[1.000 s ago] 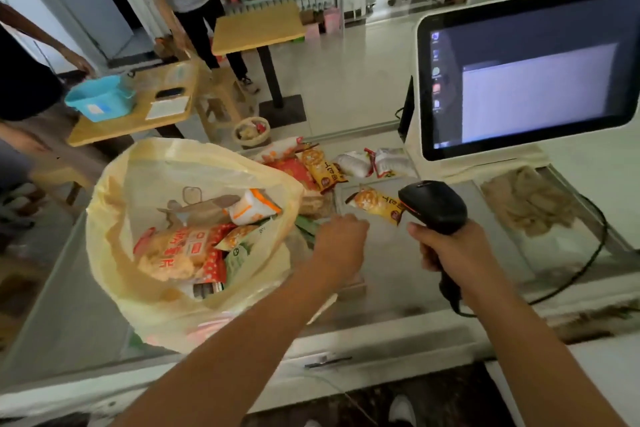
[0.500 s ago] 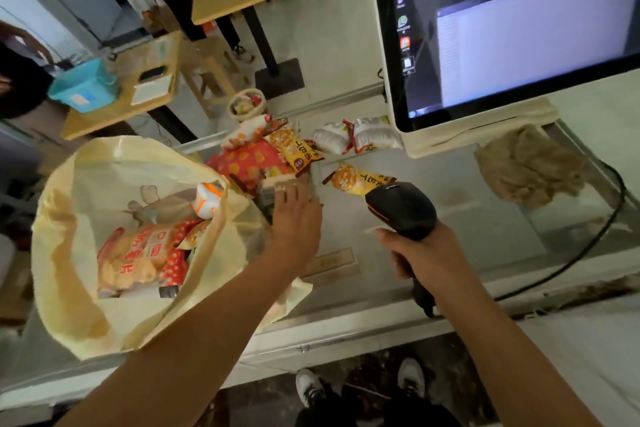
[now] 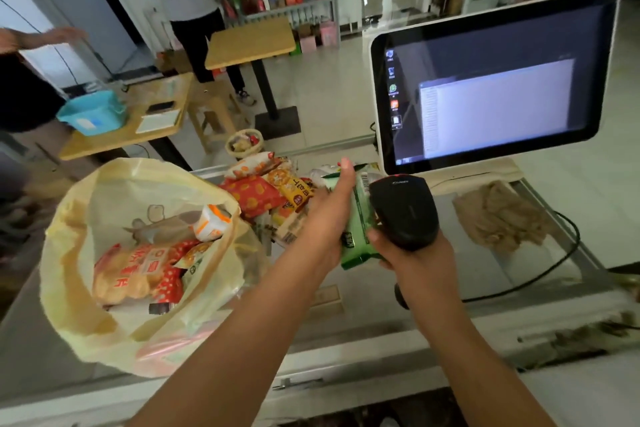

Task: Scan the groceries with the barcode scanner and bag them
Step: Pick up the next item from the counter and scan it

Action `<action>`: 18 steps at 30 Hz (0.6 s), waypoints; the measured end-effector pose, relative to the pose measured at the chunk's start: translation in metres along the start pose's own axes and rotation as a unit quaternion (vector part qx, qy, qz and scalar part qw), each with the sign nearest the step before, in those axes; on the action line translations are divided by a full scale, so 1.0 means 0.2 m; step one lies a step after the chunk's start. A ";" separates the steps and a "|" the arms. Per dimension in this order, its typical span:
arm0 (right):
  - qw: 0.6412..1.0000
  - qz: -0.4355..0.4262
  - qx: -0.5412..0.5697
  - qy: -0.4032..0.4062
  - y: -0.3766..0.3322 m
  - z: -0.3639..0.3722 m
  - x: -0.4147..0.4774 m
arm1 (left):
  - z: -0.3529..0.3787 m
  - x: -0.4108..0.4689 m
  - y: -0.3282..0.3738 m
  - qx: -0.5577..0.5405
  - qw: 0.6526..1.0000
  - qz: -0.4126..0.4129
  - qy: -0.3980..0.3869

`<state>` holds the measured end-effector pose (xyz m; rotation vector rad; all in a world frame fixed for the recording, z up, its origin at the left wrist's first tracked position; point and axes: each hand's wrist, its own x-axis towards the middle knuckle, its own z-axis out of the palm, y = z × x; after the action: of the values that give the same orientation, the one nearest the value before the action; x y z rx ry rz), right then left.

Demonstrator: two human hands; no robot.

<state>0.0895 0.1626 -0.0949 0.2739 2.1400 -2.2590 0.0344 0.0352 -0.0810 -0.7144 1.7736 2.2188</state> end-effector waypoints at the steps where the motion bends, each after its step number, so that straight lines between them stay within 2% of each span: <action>1: 1.000 0.003 0.004 0.013 0.00 -0.01 0.00 | 0.01 -0.03 0.01 -0.041 0.999 -0.006 -0.035; 5: 0.999 0.003 0.044 0.027 -0.04 -0.07 0.03 | -0.02 -0.08 0.01 -0.140 0.979 -0.034 -0.142; 9: 0.999 -0.002 0.048 0.021 -0.05 -0.09 0.05 | -0.04 -0.14 0.02 -0.113 0.978 -0.037 -0.170; 12: 0.999 -0.013 0.028 0.011 -0.06 -0.10 0.04 | -0.06 -0.14 0.03 -0.118 0.982 -0.043 -0.144; 16: 0.997 -0.028 -0.023 -0.064 -0.05 -0.08 -0.03 | -0.04 -0.14 0.05 -0.094 0.993 -0.055 -0.040; 18: 0.995 -0.026 -0.037 -0.085 -0.05 -0.09 -0.09 | -0.06 -0.13 0.06 -0.024 1.000 -0.001 0.011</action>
<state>0.1070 0.1801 -0.0834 0.0232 2.1596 -2.1355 0.0551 0.0243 -0.0602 -0.7524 1.7330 2.2677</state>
